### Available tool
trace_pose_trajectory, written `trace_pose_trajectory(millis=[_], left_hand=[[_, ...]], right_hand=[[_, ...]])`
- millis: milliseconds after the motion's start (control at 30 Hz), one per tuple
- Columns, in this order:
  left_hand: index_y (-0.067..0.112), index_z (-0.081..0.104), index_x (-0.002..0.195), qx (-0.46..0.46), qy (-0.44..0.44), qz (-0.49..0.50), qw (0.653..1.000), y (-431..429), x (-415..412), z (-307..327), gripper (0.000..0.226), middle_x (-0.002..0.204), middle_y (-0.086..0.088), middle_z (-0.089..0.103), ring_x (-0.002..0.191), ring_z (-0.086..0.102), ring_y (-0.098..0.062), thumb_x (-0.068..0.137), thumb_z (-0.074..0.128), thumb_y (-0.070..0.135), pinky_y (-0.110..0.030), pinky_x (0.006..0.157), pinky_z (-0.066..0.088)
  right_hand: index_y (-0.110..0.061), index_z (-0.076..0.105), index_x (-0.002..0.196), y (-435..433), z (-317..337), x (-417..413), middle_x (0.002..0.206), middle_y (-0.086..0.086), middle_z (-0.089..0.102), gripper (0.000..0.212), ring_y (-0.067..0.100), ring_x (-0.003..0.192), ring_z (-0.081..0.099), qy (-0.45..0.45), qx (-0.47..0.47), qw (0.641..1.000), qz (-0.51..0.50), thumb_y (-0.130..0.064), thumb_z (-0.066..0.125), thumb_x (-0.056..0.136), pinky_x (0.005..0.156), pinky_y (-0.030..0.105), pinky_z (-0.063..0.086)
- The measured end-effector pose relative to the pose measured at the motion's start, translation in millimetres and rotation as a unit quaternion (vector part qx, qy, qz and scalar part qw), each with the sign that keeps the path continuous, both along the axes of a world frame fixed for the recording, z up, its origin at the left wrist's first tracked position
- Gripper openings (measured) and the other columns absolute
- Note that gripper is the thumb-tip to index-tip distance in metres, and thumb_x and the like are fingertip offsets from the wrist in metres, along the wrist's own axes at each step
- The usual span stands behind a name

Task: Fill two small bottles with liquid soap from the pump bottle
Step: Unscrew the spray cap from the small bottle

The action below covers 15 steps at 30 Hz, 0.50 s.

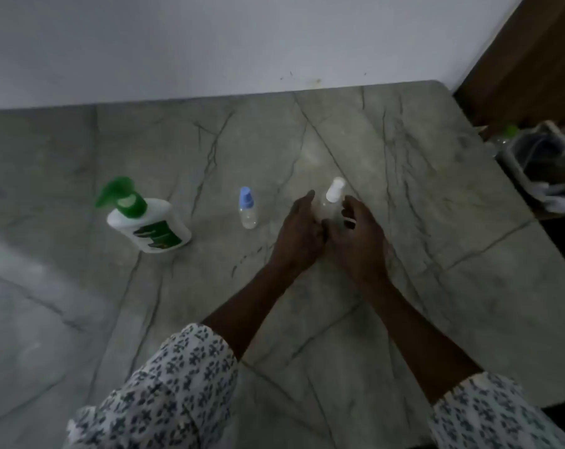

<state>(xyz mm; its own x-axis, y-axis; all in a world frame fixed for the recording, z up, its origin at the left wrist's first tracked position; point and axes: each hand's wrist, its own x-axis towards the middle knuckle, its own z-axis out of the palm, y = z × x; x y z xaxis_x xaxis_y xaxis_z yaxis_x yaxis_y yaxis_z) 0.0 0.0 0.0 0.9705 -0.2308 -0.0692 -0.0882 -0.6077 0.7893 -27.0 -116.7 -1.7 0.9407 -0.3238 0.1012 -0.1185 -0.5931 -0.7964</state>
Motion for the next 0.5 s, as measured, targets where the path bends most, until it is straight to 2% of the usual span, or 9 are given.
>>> trace_pose_trajectory(millis=[67,133,200,267,333,400,500], left_hand=[[0.007,0.03,0.155,-0.013,-0.025,0.008,1.0,-4.3,8.4,-9.5,0.072,0.158,-0.011,0.041,0.142,0.042,-0.023,0.093,0.065,0.018,-0.022,0.109,0.029],[0.008,0.043,0.148,-0.033,-0.064,0.014,0.997,-6.2,15.8,-16.8,0.064,0.147,-0.009,0.054,0.131,0.053,-0.021,0.091,0.07,0.019,-0.027,0.107,0.04],[0.011,0.058,0.13,-0.059,-0.103,0.019,0.993,-9.0,19.5,-21.0,0.043,0.124,-0.006,0.068,0.106,0.064,-0.016,0.09,0.072,0.02,-0.026,0.089,0.052],[0.013,0.062,0.111,-0.06,-0.139,0.022,0.988,-11.1,23.3,-25.4,0.023,0.104,-0.004,0.071,0.085,0.062,-0.011,0.091,0.072,0.019,-0.014,0.068,0.045],[0.015,0.059,0.097,-0.065,-0.173,0.036,0.982,-12.5,23.3,-27.4,0.016,0.086,0.004,0.065,0.069,0.054,-0.003,0.09,0.073,0.02,-0.011,0.057,0.038],[0.015,0.059,0.092,-0.078,-0.202,0.041,0.975,-12.1,20.4,-28.5,0.018,0.078,0.01,0.058,0.062,0.05,0.0,0.088,0.075,0.022,-0.007,0.056,0.04],[0.009,0.065,0.093,-0.096,-0.225,0.049,0.968,-5.5,14.1,-28.6,0.024,0.082,0.003,0.065,0.066,0.057,-0.004,0.084,0.08,0.026,-0.012,0.054,0.043]], right_hand=[[-0.011,0.051,0.137,-4.1,-9.7,10.9,0.13,0.002,0.063,0.061,0.014,0.11,0.062,-0.019,0.005,1.0,0.007,-0.03,0.073,0.083,0.09,0.029,0.053],[-0.013,0.055,0.133,-8.5,-14.2,21.5,0.121,-0.001,0.066,0.056,0.009,0.101,0.063,-0.052,-0.02,0.998,0.017,-0.031,0.074,0.083,0.083,0.019,0.052],[-0.013,0.062,0.122,-11.0,-14.7,26.6,0.105,-0.006,0.068,0.043,-0.001,0.085,0.062,-0.089,-0.041,0.995,0.03,-0.03,0.073,0.084,0.073,0.004,0.045],[-0.014,0.065,0.114,-14.4,-13.1,27.7,0.092,-0.013,0.064,0.034,-0.013,0.074,0.059,-0.113,-0.055,0.991,0.045,-0.029,0.073,0.084,0.066,-0.002,0.041],[-0.015,0.067,0.11,-17.6,-10.6,28.3,0.087,-0.015,0.063,0.031,-0.019,0.073,0.058,-0.132,-0.058,0.988,0.055,-0.031,0.073,0.084,0.065,0.0,0.043],[-0.015,0.068,0.109,-19.5,-6.8,27.0,0.089,-0.012,0.067,0.034,-0.01,0.074,0.063,-0.153,-0.061,0.984,0.074,-0.036,0.074,0.083,0.067,0.008,0.051],[-0.015,0.069,0.106,-18.8,-0.8,18.0,0.09,-0.003,0.072,0.037,0.008,0.07,0.07,-0.168,-0.052,0.979,0.105,-0.042,0.074,0.081,0.066,0.032,0.06]])
